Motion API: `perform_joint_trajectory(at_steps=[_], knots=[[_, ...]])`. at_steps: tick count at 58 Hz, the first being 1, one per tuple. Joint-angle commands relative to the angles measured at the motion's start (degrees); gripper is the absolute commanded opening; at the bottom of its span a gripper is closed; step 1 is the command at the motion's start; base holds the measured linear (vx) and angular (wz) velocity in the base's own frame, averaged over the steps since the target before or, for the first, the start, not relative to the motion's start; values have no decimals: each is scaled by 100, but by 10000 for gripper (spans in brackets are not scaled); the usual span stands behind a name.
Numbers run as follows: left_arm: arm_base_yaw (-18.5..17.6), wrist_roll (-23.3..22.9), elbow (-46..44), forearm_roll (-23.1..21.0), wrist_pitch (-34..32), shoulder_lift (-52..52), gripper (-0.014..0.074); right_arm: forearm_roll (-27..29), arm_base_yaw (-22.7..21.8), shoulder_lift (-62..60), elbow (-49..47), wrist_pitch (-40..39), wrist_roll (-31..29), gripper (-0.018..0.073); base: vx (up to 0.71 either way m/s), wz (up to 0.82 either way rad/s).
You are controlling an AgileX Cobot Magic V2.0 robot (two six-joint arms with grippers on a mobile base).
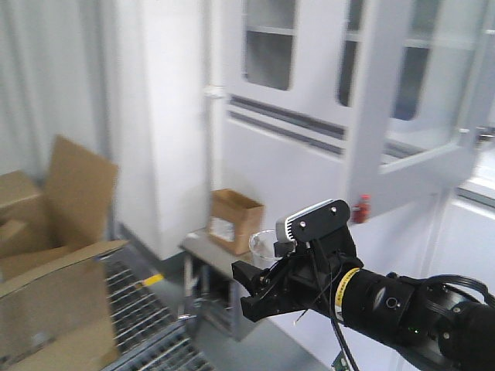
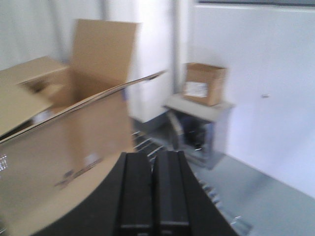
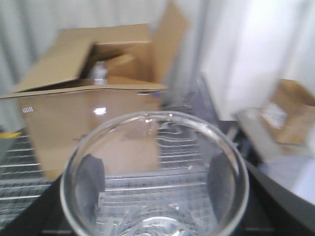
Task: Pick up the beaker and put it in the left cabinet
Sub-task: 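Drive and turn the base toward the open white cabinet, then approach the shelf with the blue tray, beaker held in right gripper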
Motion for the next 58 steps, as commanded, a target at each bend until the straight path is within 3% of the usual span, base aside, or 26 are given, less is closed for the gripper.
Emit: perform_joint_trajectory(at_steps=[1,58], knots=[[-4,-20,-54,-26,-442,-101,4,68,-18,-220,-165,-409,-6,8,20,-77],[-4,-20,-54,-26,-442,-101,4,68,-18,-220,-165,-409,-6,8,17,-65]])
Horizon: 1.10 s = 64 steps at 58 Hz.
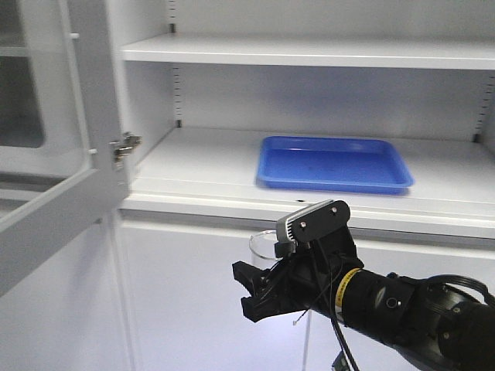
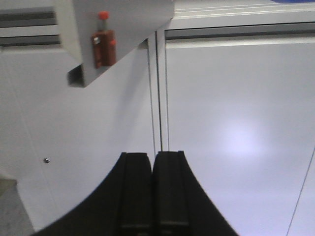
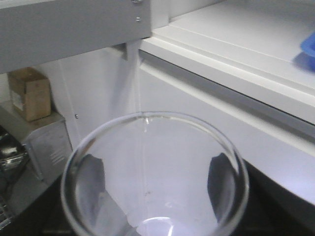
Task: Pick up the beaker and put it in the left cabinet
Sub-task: 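Approach the shelf with the blue tray, beaker held in right gripper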
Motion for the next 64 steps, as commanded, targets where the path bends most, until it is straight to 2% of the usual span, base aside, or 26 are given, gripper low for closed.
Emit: perform_joint_trajectory(at_steps=[1,30,64], knots=[[-4,-20,-54,-26,-442,-101,4,68,-18,-220,-165,-421,-6,8,16,-48],[-4,-20,-54,-26,-442,-101,4,68,-18,-220,-165,-421,-6,8,17,-30],[-4,-20,-54,-26,-442,-101,4,68,-18,-220,-165,-421,-6,8,20,-5]])
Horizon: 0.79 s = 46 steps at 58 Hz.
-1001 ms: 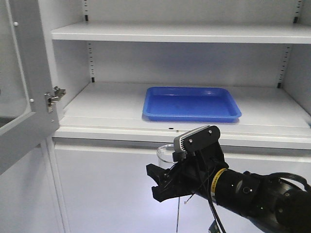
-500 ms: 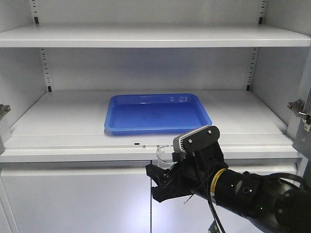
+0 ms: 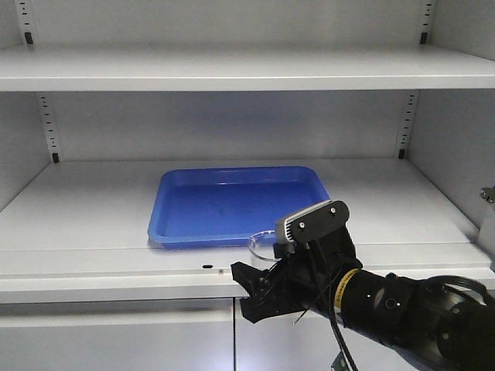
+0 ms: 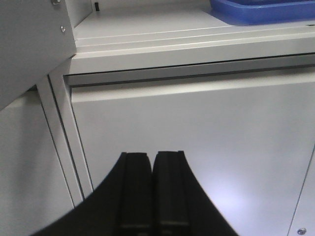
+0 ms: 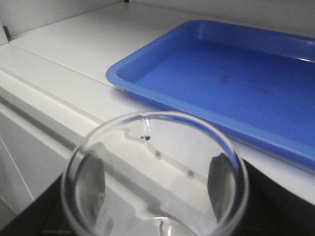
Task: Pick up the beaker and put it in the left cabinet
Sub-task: 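Approach the shelf with the blue tray, beaker held in right gripper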
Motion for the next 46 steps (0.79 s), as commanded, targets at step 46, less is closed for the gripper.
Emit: perform_joint_trajectory(at_steps=[46], knots=[[-4,-20,-54,-26,-442,-101,4,68,-18,-220,-165,-436,-6,8,12,-3]])
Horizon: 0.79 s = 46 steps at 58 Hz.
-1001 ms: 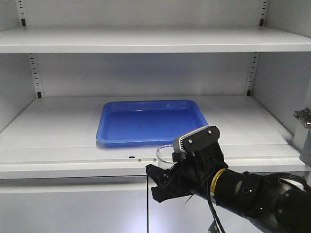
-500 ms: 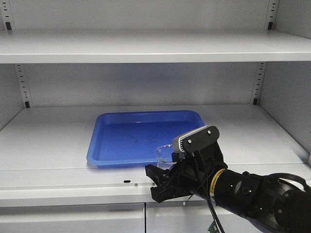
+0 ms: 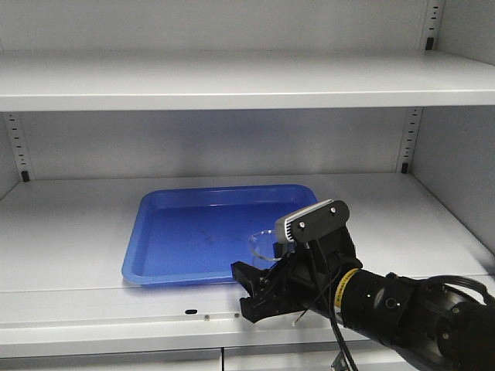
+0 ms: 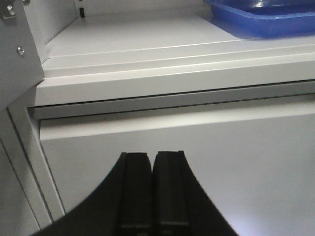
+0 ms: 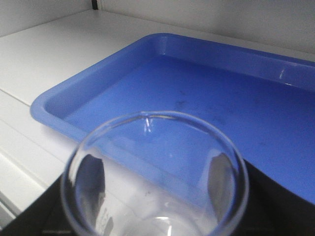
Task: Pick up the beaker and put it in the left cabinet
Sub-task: 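Approach the shelf with the blue tray, beaker held in right gripper, then extend the right arm and lower the beaker onto the blue tray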
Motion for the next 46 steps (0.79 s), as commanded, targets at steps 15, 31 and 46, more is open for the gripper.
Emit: perform_joint_trajectory(at_steps=[15,31,46], knots=[[-4,-20,-54,-26,-442,-101,4,68,-18,-220,-165,-582,-28,8,1,-2],[-4,-20,-54,-26,-442,-101,4,874,-18,349,-985,-482,-441,8,0,0],[-4,-20,-54,-26,-442,-101,4,963,-18,1675,-2730,-63,-771,10,0,0]])
